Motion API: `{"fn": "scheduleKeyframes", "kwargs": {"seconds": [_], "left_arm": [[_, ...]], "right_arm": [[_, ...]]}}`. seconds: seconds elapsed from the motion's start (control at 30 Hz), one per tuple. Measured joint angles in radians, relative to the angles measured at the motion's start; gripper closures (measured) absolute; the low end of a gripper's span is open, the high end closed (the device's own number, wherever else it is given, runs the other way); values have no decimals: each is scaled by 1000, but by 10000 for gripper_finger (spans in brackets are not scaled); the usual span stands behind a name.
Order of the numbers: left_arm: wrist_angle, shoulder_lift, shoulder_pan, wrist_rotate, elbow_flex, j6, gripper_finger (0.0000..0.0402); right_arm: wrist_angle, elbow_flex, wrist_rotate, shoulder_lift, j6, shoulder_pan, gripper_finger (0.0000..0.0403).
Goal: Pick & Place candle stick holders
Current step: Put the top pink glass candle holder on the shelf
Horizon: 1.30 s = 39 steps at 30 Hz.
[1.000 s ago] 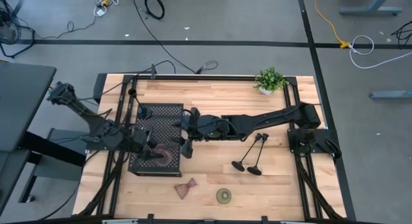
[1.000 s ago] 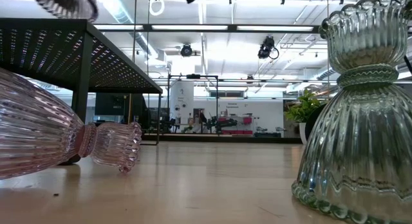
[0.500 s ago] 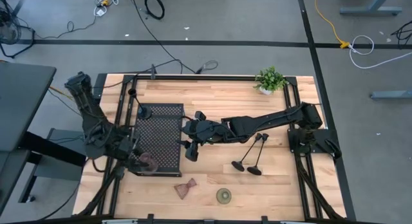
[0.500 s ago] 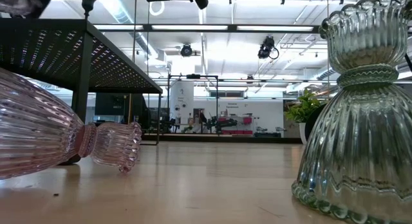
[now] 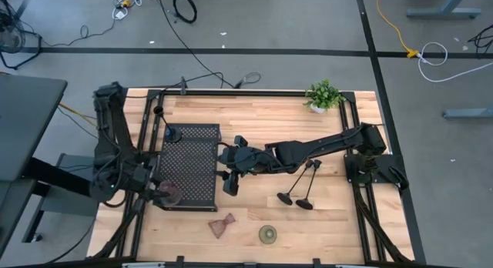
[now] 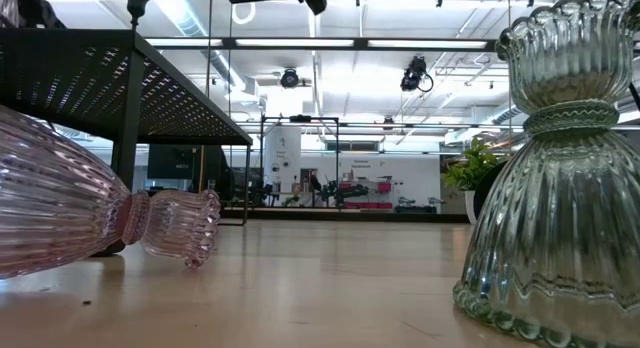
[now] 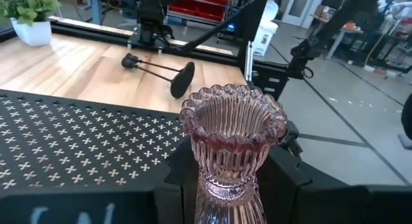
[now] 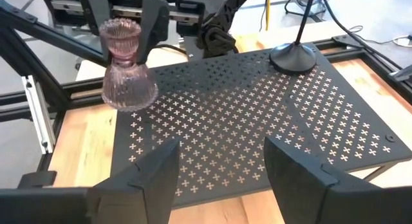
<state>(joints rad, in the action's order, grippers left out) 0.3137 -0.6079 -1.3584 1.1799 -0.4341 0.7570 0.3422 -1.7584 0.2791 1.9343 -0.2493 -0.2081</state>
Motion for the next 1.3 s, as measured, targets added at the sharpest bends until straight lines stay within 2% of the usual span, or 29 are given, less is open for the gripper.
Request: {"fn": "scheduleKeyframes", "kwargs": {"seconds": [0.23,0.53,1.0,1.3], "left_arm": [[91,0,-55,1,0,58,282],[260,1,-53,40,-3,223,282],[265,2,-53,-71,-6,214,282],[279,8,-53,-85,-4,217,282]], "right_arm": [[5,0,1,0,0,0,179],[4,0,1,0,2,0,179],[5,0,1,0,3,0,181],[4,0,1,0,8,0,181]]}}
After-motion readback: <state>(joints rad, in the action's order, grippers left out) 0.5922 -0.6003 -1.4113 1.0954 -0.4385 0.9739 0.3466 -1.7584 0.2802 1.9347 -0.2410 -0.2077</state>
